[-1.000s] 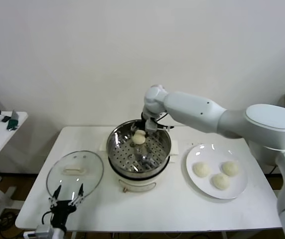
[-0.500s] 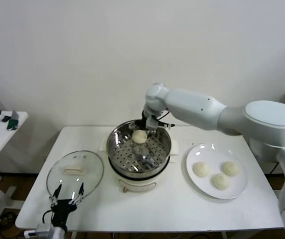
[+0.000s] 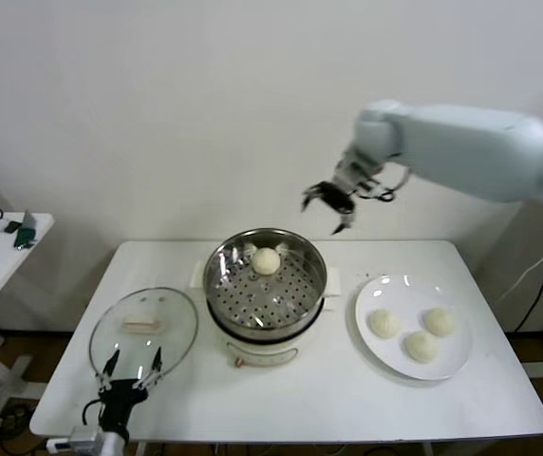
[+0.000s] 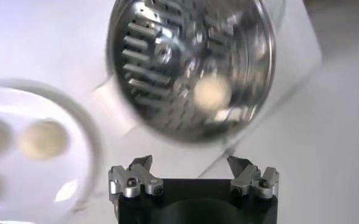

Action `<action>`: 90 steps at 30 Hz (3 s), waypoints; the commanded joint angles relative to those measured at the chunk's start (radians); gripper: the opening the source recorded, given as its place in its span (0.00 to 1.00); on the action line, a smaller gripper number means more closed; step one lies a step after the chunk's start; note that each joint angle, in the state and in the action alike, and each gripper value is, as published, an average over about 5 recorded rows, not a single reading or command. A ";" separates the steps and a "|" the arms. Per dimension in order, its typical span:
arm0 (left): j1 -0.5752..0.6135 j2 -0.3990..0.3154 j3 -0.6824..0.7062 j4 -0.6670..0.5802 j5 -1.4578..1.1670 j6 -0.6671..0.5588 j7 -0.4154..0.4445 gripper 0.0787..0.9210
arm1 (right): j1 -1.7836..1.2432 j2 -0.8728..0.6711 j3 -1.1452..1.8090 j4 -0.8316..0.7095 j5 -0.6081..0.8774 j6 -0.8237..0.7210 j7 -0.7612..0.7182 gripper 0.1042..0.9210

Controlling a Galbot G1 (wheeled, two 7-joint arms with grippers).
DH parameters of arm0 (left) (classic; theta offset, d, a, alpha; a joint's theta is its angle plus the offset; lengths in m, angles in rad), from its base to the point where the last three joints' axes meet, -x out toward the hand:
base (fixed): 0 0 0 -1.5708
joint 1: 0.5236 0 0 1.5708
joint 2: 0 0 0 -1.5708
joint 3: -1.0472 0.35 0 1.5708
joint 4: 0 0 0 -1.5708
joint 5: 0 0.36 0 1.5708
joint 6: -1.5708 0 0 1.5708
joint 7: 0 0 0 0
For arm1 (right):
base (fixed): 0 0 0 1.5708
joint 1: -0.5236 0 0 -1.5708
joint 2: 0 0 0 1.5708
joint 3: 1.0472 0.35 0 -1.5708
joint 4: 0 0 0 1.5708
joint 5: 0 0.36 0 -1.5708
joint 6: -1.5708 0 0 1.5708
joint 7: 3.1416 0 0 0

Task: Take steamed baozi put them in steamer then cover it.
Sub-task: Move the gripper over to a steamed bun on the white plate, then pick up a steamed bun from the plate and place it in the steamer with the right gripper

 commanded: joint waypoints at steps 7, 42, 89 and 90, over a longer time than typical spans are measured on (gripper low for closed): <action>-0.005 -0.002 -0.004 0.001 -0.006 -0.001 0.000 0.88 | 0.005 -0.351 -0.185 0.317 0.176 -0.499 0.052 0.88; 0.024 -0.008 -0.014 -0.002 -0.001 -0.010 -0.001 0.88 | -0.632 -0.159 0.297 -0.036 -0.129 -0.518 0.144 0.87; 0.002 -0.012 0.010 -0.008 -0.002 -0.009 -0.001 0.88 | 0.096 -0.039 0.221 0.169 0.420 -0.515 -0.035 0.57; 0.002 -0.012 0.011 -0.010 -0.002 -0.009 -0.001 0.88 | 0.075 -0.016 0.242 0.191 0.427 -0.529 -0.016 0.57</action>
